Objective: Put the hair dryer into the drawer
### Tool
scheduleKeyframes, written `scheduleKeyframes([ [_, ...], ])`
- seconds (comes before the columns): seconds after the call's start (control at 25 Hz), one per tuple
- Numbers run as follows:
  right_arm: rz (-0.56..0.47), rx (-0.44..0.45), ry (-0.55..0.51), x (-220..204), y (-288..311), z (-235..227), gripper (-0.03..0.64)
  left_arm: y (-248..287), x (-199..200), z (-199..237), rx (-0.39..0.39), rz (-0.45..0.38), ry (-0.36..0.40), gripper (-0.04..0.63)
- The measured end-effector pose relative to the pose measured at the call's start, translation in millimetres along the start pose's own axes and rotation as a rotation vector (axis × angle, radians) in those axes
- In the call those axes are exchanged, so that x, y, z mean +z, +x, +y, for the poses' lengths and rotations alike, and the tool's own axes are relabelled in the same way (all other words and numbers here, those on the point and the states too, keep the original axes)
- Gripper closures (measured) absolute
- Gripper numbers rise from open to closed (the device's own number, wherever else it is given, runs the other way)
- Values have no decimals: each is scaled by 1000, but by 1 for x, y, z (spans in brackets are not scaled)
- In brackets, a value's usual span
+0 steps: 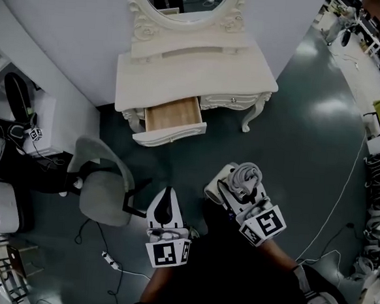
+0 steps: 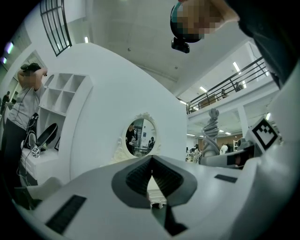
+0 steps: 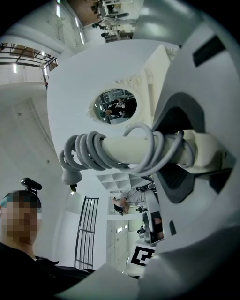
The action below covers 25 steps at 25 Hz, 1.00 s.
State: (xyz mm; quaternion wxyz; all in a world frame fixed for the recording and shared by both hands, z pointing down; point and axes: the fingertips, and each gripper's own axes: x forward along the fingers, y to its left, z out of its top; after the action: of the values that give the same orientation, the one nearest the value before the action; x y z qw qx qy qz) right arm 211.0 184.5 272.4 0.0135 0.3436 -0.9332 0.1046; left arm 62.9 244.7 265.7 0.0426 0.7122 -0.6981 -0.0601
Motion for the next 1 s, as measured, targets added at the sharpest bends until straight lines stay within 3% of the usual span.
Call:
scheduleKeyframes([
  [0.56, 19, 103, -5, 29, 82, -87, 426, 110, 1, -3, 99, 19, 17, 572],
  [1.0, 23, 165, -5, 35, 117, -132, 426, 146, 4, -11, 170, 15, 42, 572],
])
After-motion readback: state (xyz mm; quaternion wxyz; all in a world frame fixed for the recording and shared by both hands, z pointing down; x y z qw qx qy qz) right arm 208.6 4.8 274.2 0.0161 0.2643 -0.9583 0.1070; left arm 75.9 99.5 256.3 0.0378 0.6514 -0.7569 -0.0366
